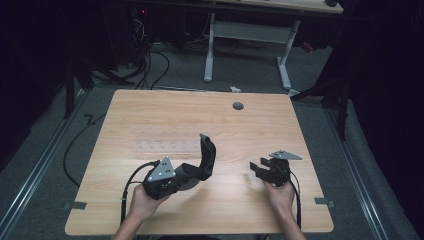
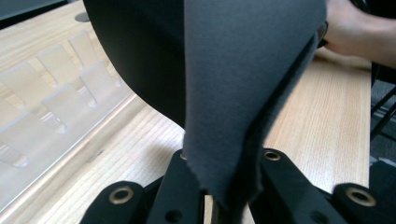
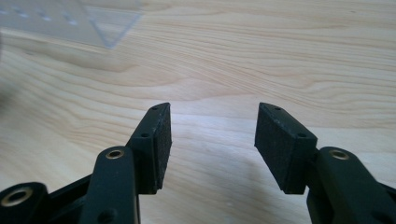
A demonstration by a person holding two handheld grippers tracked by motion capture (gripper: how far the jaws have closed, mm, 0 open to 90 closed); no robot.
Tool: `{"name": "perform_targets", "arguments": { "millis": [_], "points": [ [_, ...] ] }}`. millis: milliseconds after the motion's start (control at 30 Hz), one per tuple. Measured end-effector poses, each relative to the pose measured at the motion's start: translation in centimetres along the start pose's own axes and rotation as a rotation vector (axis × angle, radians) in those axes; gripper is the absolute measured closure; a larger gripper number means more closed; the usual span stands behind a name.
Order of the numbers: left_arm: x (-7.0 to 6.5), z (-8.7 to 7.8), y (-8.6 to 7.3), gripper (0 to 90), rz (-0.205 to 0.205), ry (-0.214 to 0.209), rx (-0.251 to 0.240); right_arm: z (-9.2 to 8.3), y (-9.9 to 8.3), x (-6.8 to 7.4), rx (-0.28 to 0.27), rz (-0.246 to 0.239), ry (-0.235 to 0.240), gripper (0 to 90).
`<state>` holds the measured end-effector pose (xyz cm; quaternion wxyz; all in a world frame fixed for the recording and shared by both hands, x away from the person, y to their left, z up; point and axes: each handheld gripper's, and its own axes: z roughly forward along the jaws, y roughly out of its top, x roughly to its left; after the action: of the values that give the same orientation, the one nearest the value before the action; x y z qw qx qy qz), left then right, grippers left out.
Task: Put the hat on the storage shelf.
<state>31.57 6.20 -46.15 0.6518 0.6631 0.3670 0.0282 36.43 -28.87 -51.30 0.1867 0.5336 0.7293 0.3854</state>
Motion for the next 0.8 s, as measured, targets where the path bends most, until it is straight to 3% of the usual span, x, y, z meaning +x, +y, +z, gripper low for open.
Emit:
{"name": "perform_targets", "arguments": {
  "millis": [233, 333, 400, 567, 800],
  "points": [
    [0.4, -0.8, 0.8, 85.8, -0.04, -0.003, -0.032, 0.9, -0.9, -0.2, 0.044, -0.045, -0.076, 41.7],
    [0.5, -1.0, 1.1, 85.8, -0.039, 0.005, -0.033, 1.3, -1.0, -0.1, 0.066, -0.058, -0.098, 39.4],
    [0.6, -1.2, 1.4, 85.7, -0.043, 0.006, -0.041, 1.4, -1.1, 0.0, 0.055, -0.071, -0.109, 39.0],
    [0.8, -1.8, 2.4, 85.7, -0.057, 0.006, -0.068, 1.5, -1.2, 0.3, 0.061, -0.095, -0.128, 38.2],
    [1.2, -2.7, 3.6, 85.7, -0.071, 0.023, -0.104, 1.5, -1.2, 0.3, 0.061, -0.094, -0.128, 38.1]
  ]
}}
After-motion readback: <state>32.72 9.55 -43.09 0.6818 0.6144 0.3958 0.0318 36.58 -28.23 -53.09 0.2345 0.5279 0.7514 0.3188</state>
